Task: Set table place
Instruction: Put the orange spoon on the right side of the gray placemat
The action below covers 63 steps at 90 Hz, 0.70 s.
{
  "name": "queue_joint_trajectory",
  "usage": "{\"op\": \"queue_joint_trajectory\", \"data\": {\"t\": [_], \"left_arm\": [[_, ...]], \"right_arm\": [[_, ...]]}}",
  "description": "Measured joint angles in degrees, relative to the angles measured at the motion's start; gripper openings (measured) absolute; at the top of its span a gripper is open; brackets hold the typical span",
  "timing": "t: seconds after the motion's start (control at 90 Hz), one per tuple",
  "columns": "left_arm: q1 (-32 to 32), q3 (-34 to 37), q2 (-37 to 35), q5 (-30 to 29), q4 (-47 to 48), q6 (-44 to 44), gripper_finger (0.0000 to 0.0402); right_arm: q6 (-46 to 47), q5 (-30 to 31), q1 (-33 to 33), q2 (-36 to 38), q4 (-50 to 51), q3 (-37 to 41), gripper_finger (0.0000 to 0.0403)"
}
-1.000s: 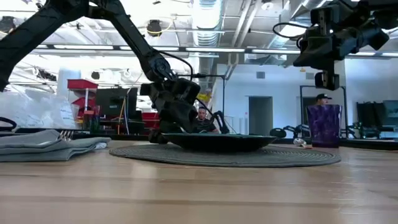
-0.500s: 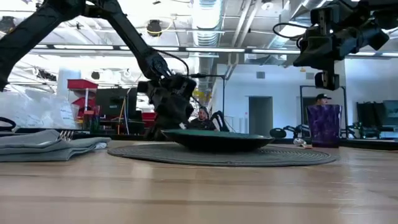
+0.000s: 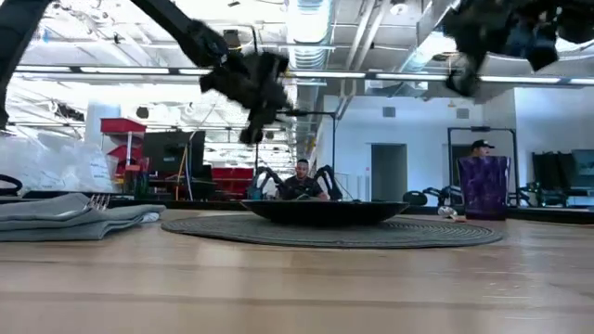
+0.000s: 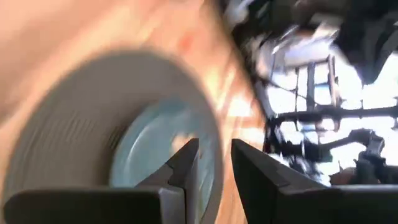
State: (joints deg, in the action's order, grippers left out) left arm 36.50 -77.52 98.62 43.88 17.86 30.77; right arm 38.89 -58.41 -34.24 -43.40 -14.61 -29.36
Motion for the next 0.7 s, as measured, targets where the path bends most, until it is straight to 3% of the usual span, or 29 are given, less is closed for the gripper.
{"op": "queue_joint_trajectory", "data": {"t": [0.078,0.144,0.222,0.3,0.4,0.7], "left_arm": [[-2.18,0.0,-2.62,-6.53,-7.5,2.07,0.0075],[-4.07,-0.02,-3.92,-10.93,-14.45,2.44,0.0075],[-5.97,-0.02,-4.64,-13.48,-20.59,2.6,0.0075],[-7.18,-0.02,-4.63,-13.99,-25.56,2.47,0.0075],[-7.65,-0.02,-4.62,-14.04,-27.29,1.3,0.0075],[-7.59,-0.02,-4.6,-14.32,-19.8,-6.09,0.0075]], "right_arm": [[4.1,6.27,-0.57,-0.3,-5.41,-0.08,0.0],[7.95,13.04,-2.1,-0.96,1.41,-1.46,0.0],[4.29,23.68,-3.41,-2.39,26.71,-6.06,0.0],[-8.05,41.12,-1.89,-5.41,53.79,-12.69,0.0],[-15.04,59.57,1.62,-9.33,71.46,-19.93,0.0],[6.23,68.65,14.21,-9.19,82.11,-22.32,0.0]]}}
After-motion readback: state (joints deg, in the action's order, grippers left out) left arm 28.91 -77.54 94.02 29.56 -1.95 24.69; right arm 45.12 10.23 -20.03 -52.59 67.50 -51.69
